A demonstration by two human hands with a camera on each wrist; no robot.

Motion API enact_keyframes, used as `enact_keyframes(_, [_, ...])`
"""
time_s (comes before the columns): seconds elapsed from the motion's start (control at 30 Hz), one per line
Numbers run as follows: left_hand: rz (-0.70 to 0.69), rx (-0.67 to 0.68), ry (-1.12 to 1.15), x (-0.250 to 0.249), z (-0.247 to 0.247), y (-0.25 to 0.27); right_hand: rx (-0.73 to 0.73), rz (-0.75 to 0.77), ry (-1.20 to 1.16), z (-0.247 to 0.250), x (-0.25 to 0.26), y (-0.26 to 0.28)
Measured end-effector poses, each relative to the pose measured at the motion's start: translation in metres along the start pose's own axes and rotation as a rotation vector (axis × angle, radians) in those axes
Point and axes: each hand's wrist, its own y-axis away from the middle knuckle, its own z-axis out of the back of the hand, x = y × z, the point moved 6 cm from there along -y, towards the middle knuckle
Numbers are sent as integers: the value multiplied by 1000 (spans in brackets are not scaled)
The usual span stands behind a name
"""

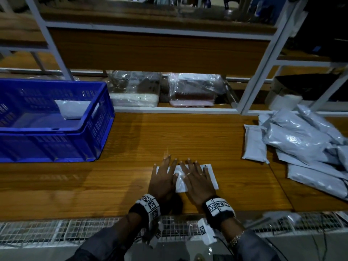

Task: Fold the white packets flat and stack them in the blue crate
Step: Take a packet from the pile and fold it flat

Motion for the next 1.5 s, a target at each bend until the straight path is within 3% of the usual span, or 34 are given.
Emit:
enact_keyframes(0.13, [30, 16, 37, 14, 1, 11, -11, -36, -19, -15, 12, -3])
enact_keyframes(0.27, [-76, 69, 68, 9, -2, 11, -45, -72, 34, -25, 13, -3])
enact_keyframes(0.37, [-65, 83, 63, 11, -4, 7, -79, -80, 25, -26, 18, 0])
enact_keyframes(0.47, [-46, 141, 50, 19, -10, 2, -22, -102, 15, -25, 18, -2])
enact_keyframes(0.73, [-14, 36, 100, 9, 5, 10, 37, -151, -62, -15, 31, -17])
enact_keyframes(0.97, [-28, 85, 77, 14, -10, 8, -77, -174, -9, -34, 25, -17])
enact_keyframes(1.13, [-37, 151, 24, 16, -14, 2, -68, -174, -36, -35, 24, -18])
enact_keyframes(1.27, [-109, 204, -72, -3, -2, -17, -127, -272, -32, -21, -6, -10])
enact_keyframes(1.4, [-164, 163, -2, -16, -8, -20, -124, -351, -52, -21, -38, -1])
enact_keyframes(1.5, [-169, 49, 26, -13, -13, -13, -134, -342, -51, -26, -46, 2])
